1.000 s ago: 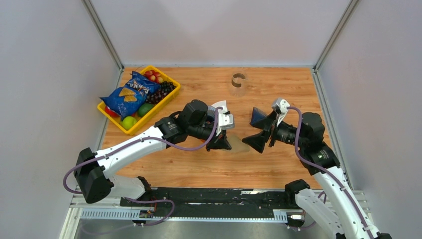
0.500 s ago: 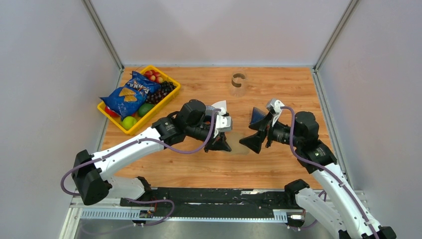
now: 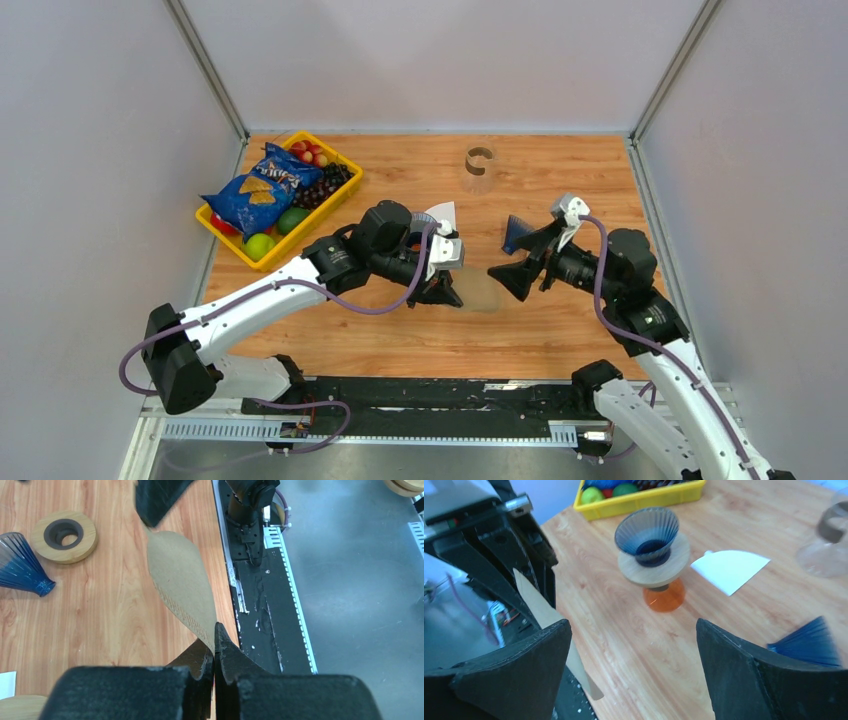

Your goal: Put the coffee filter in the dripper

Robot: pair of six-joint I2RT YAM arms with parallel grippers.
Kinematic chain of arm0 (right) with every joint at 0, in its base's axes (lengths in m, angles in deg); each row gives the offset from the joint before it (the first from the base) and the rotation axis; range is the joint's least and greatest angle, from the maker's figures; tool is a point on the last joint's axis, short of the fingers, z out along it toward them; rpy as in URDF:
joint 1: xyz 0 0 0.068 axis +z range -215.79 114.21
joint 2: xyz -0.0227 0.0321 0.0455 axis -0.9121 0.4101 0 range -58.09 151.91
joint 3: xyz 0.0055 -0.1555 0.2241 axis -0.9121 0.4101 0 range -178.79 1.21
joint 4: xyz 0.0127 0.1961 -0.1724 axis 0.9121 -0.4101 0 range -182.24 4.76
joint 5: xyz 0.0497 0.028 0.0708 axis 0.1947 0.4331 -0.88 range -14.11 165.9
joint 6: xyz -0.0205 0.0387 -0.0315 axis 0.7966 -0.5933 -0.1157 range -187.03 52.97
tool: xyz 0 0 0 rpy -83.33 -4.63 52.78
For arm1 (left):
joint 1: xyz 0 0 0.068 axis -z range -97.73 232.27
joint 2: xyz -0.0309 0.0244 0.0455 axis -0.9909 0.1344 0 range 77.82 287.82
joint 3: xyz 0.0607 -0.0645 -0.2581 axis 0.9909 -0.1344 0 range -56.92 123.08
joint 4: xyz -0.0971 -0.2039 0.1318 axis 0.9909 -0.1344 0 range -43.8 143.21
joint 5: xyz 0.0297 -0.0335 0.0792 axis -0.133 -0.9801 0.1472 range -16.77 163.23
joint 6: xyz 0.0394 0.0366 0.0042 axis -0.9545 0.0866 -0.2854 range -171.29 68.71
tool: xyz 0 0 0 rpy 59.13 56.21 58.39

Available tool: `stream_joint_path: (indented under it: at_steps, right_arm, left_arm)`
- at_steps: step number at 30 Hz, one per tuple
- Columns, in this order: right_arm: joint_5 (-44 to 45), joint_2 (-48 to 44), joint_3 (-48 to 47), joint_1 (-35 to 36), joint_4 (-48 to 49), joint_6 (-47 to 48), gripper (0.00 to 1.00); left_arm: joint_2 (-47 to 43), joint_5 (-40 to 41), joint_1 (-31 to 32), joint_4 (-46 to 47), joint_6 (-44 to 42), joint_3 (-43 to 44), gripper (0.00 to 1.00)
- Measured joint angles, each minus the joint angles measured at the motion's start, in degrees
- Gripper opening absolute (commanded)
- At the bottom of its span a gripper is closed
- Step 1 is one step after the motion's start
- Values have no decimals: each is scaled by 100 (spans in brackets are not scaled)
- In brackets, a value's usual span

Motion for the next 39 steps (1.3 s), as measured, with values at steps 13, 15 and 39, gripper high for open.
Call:
stream_joint_path:
  at_steps: [13, 15, 39]
  right_arm:
    - [186, -96, -144, 0, 2, 11, 98]
    - [-55, -74, -144, 0, -2, 13, 98]
    - [133, -350, -66, 0, -22, -48, 99]
  left_arm:
    - [0, 81, 0, -15, 7, 0, 0]
    - [0, 120, 0, -9, 11, 0, 0]
    - [4, 175, 0, 44, 24, 0, 0]
